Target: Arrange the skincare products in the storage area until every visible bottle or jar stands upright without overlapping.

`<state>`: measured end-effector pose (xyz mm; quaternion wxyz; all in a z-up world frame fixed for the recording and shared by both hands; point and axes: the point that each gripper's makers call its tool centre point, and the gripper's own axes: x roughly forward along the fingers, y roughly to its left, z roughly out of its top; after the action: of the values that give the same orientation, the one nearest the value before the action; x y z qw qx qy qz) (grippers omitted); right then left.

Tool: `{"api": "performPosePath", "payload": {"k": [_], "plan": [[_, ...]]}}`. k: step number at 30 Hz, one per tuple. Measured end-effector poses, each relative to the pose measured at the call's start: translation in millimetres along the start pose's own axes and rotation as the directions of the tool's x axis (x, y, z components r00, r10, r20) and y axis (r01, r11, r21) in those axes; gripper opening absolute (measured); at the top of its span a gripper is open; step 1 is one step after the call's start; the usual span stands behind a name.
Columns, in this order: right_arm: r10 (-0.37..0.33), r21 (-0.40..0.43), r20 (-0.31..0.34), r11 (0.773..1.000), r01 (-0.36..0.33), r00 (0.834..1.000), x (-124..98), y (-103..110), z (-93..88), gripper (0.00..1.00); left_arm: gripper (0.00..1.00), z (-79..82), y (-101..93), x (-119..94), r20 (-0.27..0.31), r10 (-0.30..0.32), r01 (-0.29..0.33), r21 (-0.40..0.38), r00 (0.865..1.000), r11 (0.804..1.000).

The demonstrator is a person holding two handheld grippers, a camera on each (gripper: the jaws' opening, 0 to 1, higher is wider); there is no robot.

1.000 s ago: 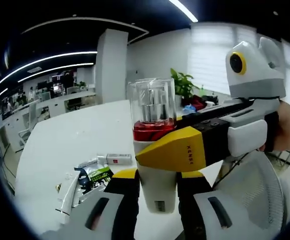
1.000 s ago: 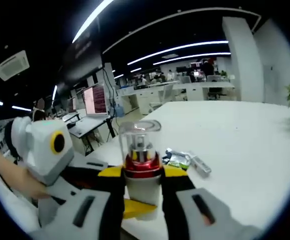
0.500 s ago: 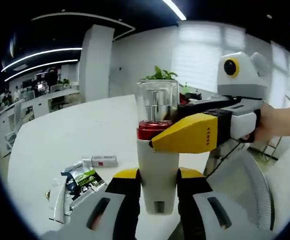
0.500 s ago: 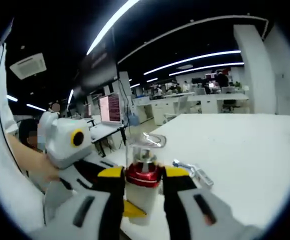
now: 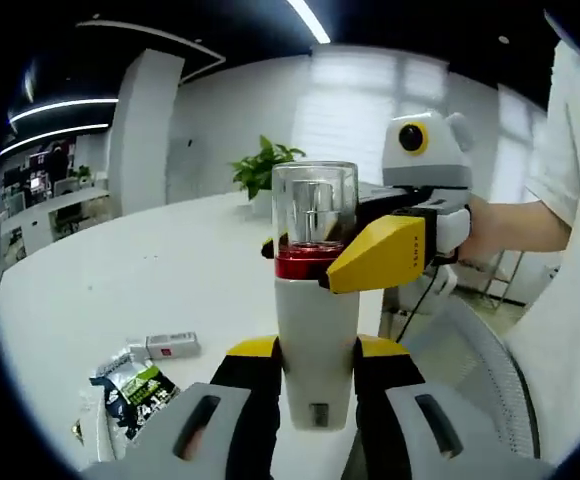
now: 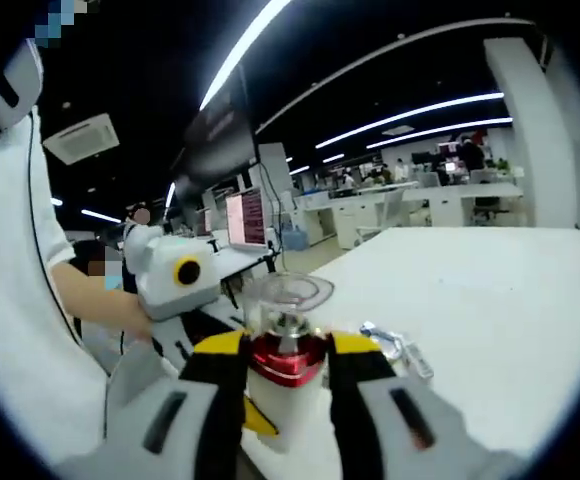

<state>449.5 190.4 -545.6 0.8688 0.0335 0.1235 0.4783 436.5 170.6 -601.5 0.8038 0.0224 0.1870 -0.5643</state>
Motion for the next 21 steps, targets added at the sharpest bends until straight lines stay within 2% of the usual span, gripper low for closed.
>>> {"api": "performPosePath", "payload": {"k": [8,12,15,21], "plan": [[-0.07,-0.145,-0.063,0.988,0.06,0.996,4.1,-4.2,-11.2,0.3,0.24,-8.5,3.0,16.0,-0.067,-0.069,0.074,0.073,0.995,0.995],[-0.105,-0.156,-0.086,0.984,0.09,0.991,6.8,-13.2,-20.7,0.3,0.24,-16.4,9.0,23.2,-0.107,-0.08,0.091,0.104,0.991,0.99],[-0.137,-0.149,-0.109,0.982,0.12,0.985,8.5,-20.7,-31.1,0.3,0.24,-26.5,15.1,28.4,-0.164,-0.084,0.107,0.136,0.983,0.985],[-0.19,-0.169,-0.147,0.972,0.164,0.971,13.5,-31.0,-49.9,0.3,0.25,-43.4,23.1,40.0,-0.219,-0.094,0.129,0.151,0.971,0.98]]}}
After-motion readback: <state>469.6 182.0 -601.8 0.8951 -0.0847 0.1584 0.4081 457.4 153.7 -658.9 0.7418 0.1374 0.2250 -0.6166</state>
